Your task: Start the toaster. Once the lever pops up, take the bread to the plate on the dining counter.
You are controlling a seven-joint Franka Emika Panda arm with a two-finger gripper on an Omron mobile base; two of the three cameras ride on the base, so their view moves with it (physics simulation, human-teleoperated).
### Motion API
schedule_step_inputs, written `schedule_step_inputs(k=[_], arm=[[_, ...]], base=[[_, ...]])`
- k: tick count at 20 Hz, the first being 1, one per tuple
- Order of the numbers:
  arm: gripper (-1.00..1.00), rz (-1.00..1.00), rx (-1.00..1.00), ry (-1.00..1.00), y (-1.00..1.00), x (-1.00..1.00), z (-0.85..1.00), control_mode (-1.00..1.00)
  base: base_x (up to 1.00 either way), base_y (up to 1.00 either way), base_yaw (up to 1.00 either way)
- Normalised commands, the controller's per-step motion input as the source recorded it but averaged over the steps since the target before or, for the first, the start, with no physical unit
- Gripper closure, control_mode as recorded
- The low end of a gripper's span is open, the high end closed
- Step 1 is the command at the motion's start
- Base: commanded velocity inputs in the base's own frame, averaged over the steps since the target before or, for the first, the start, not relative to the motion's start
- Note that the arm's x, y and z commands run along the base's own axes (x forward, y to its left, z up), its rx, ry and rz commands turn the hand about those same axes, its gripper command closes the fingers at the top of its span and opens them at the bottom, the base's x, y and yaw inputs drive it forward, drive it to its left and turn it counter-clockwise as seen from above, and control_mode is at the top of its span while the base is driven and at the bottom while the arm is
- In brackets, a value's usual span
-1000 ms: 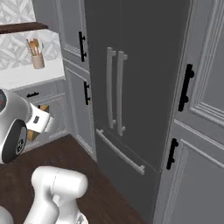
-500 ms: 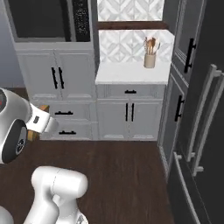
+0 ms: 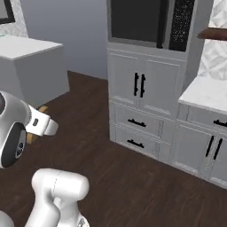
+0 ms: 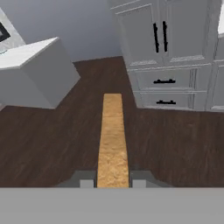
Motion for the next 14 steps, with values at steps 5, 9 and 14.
schedule_step_inputs(k=[5, 9, 14], arm=[[1.00, 0.00, 0.00, 0.00, 0.00, 0.00, 0.00, 1.00], [1.00, 0.00, 0.00, 0.00, 0.00, 0.00, 0.00, 1.00], [1.00, 0.00, 0.00, 0.00, 0.00, 0.00, 0.00, 1.00]], base=[[1.00, 0.33, 0.51], [1.00, 0.67, 0.35], [1.00, 0.75, 0.19]])
